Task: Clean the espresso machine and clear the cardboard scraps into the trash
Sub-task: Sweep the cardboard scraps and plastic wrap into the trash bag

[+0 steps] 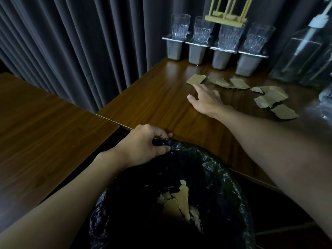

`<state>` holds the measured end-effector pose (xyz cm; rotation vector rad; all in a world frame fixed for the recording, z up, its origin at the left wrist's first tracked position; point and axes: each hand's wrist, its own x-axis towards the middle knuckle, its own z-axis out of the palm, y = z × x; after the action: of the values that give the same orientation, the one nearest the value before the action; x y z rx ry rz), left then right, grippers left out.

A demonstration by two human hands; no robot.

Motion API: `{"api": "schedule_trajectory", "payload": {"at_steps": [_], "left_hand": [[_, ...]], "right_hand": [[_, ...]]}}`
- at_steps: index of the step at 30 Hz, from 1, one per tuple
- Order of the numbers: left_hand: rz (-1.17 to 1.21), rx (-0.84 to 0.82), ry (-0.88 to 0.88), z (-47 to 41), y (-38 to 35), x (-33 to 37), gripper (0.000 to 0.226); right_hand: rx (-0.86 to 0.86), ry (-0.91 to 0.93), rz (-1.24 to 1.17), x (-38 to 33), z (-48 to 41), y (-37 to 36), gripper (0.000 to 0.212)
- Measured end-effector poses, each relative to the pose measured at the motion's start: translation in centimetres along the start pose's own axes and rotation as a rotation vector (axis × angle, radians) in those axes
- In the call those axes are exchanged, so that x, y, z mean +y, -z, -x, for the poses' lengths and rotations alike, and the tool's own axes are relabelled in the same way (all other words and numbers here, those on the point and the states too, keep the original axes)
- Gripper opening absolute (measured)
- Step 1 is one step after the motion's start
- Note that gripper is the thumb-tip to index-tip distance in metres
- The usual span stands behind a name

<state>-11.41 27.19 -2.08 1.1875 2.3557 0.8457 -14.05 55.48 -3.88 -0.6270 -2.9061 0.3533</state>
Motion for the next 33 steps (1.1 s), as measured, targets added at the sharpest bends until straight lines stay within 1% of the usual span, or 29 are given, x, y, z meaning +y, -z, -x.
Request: {"api": "schedule_trajectory", "payload": {"at_steps": [6, 12, 16, 19, 21, 24, 25, 27, 29, 33], "left_hand": [[0.011, 0.005, 0.015, 0.0, 0.0, -0.1, 0.016], [0.006, 0.004, 0.035, -0.4, 0.0, -0.4, 0.019], [0.025, 0.003, 0.048, -0.3, 0.0, -0.4, 0.016], [0.044, 0.002, 0.046, -0.3, 0.0, -0.2, 0.015], [0.052, 0.007, 0.045, -0.2, -0.1, -0.2, 0.014], [0.051, 0.013, 0.019, -0.2, -0.1, -0.4, 0.017], [0.048, 0.015, 0.011, -0.1, -0.1, -0.4, 0.018], [0.037, 0.021, 0.002, 0.0, -0.2, -0.3, 0.018], [0.039, 0.025, -0.004, 0.1, -0.3, -0.3, 0.015], [0.033, 0.012, -0.009, 0.4, -0.4, -0.2, 0.015]], "right_hand": [[-0.021, 0.026, 0.025, 0.9, -2.5, -0.9, 0.063], [0.000, 0.036, -0.003, 1.3, -4.9, -1.1, 0.064], [-0.023, 0.044, 0.004, 1.1, -4.5, -0.7, 0.059], [-0.009, 0.096, -0.041, 0.8, -2.8, -0.6, 0.056], [-0.005, 0.127, -0.107, 0.6, -1.0, -0.4, 0.050], [0.071, 0.226, -0.186, 0.7, 2.3, -0.2, 0.034], [0.094, 0.239, -0.212, 1.0, 3.4, -0.1, 0.028], [0.097, 0.209, -0.231, 1.4, 5.4, 0.1, 0.016], [0.064, 0.148, -0.214, 1.6, 6.9, 0.3, 0.014], [0.010, 0.114, -0.169, 1.7, 8.6, 1.4, 0.016]]}}
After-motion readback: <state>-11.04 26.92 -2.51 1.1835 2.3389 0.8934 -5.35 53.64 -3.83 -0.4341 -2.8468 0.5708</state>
